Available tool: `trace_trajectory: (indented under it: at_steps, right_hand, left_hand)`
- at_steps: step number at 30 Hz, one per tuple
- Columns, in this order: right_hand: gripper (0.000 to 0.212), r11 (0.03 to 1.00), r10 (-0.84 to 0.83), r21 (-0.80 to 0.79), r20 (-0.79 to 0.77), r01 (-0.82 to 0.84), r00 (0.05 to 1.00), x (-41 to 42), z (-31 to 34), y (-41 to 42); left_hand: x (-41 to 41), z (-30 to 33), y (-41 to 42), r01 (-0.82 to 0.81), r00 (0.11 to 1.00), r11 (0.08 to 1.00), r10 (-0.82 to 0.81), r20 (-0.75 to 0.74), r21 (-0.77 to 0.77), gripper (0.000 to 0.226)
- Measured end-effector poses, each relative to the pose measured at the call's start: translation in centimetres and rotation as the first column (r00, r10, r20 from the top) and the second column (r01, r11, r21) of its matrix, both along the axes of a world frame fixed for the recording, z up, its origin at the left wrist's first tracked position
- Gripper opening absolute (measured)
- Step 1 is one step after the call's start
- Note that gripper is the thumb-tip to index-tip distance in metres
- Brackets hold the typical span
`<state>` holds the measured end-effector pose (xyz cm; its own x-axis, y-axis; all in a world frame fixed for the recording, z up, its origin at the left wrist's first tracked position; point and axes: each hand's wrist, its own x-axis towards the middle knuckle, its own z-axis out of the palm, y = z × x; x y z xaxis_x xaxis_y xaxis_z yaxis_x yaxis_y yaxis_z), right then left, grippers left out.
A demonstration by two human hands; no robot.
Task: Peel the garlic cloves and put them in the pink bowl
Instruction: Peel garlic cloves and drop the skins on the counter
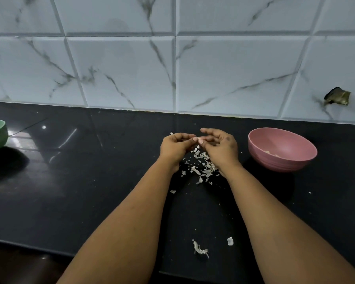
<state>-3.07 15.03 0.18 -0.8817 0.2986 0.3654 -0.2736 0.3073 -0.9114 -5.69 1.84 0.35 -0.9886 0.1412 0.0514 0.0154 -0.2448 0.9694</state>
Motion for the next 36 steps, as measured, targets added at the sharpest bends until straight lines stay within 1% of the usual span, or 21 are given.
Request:
trace_trajectory:
  at_steps: [4, 6, 9, 12, 15, 19, 22, 25, 28, 31, 32, 34, 36]
  right_hand:
    - [0.035, 0.992, 0.041, -0.119, -0.008, -0.041, 0.999, 0.31, 0.29, -0.02]
    - [0.038, 0.983, 0.075, -0.168, -0.009, -0.076, 0.997, 0.39, 0.31, -0.09]
    - [0.041, 0.976, 0.111, -0.187, -0.013, -0.111, 0.994, 0.45, 0.29, -0.11]
    - [0.038, 0.981, 0.101, -0.168, -0.015, -0.102, 0.995, 0.51, 0.28, -0.19]
    - [0.033, 0.991, 0.074, -0.108, -0.028, -0.077, 0.997, 0.43, 0.22, -0.19]
    - [0.032, 0.995, 0.098, -0.006, -0.031, -0.098, 0.995, 0.19, 0.06, -0.3]
    - [0.03, 0.994, 0.11, 0.009, -0.039, -0.11, 0.993, 0.17, 0.1, -0.48]
    - [0.024, 0.991, 0.119, -0.05, -0.042, -0.121, 0.992, 0.29, 0.18, -0.43]
    - [0.022, 0.98, 0.11, -0.161, -0.036, -0.115, 0.993, 0.3, 0.18, -0.34]
    - [0.02, 0.961, 0.101, -0.255, -0.028, -0.105, 0.994, 0.2, 0.04, -0.15]
    - [0.019, 0.96, 0.094, -0.262, -0.024, -0.097, 0.995, 0.17, -0.02, -0.1]
    - [0.014, 0.961, 0.075, -0.267, -0.013, -0.076, 0.997, 0.23, -0.01, -0.01]
    - [0.008, 0.948, 0.086, -0.307, -0.002, -0.083, 0.996, 0.42, 0.21, -0.09]
  left_hand:
    - [-0.02, 0.22, -0.1, 0.027, 1.0, 0.996, -0.026, -0.004, 0.086, 0.009]
    - [0.06, 0.27, -0.03, 0.027, 1.0, 0.995, -0.026, -0.016, 0.1, 0.01]
    - [-0.08, 0.17, -0.01, 0.007, 0.999, 0.997, -0.004, -0.036, 0.078, 0.011]
    - [-0.12, 0.07, 0.02, -0.006, 0.999, 0.999, 0.008, -0.049, 0.041, 0.011]
    - [-0.07, -0.02, 0.15, -0.008, 0.996, 1.0, 0.006, -0.084, -0.024, 0.011]
    - [-0.05, -0.09, 0.38, -0.032, 0.992, 0.994, 0.019, -0.126, -0.1, 0.013]
    - [-0.17, -0.09, 0.45, -0.068, 0.989, 0.988, 0.049, -0.139, -0.137, 0.012]
    - [-0.07, -0.03, 0.51, -0.062, 0.99, 0.991, 0.046, -0.132, -0.118, 0.01]
    - [0.05, 0.07, 0.57, -0.055, 0.993, 0.995, 0.045, -0.111, -0.088, 0.008]
    - [0.12, 0.09, 0.56, -0.011, 0.996, 0.999, 0.007, -0.094, -0.043, 0.008]
    - [0.13, 0.01, 0.53, -0.006, 0.994, 0.999, 0.001, -0.108, -0.049, 0.008]
    - [0.14, -0.17, 0.47, -0.03, 0.989, 0.993, 0.013, -0.149, -0.111, 0.009]
    - [-0.02, -0.35, 0.41, -0.057, 0.986, 0.988, 0.034, -0.162, -0.142, 0.006]
